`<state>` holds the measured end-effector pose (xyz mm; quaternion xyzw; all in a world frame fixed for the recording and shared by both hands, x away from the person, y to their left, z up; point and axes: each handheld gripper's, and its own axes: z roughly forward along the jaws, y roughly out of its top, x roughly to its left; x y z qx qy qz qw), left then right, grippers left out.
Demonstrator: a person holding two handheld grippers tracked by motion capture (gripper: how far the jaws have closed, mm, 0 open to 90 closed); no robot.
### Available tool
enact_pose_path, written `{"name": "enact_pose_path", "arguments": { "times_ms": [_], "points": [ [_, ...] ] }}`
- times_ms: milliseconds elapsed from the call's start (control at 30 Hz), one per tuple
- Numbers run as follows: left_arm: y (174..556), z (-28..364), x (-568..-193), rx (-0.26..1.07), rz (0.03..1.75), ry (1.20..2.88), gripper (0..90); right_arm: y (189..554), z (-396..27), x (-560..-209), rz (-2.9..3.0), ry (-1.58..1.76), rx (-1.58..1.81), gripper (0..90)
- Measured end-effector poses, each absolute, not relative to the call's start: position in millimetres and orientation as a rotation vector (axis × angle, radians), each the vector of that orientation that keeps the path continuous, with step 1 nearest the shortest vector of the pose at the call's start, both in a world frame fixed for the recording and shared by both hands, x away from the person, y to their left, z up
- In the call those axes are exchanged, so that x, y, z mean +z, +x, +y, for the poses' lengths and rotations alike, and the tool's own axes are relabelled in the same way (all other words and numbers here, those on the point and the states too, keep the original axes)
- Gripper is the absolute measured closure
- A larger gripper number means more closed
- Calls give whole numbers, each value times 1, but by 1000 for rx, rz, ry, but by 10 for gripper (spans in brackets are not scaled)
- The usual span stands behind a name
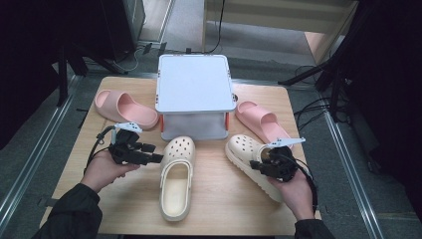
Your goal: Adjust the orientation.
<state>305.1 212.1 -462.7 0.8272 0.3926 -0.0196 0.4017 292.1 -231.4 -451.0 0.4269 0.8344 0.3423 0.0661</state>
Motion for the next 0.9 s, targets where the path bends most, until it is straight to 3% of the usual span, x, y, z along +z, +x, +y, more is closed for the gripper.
{"name": "enact_pose_path", "arguments": {
  "times_ms": [433, 900],
  "points": [
    [303, 210, -462, -48, 974, 2095, 413, 287, -165, -458, 2551, 1220, 964, 778],
    [302, 207, -465, -41, 956, 2117, 412, 282, -130, -479, 2598, 1234, 924, 753]
  ]
}}
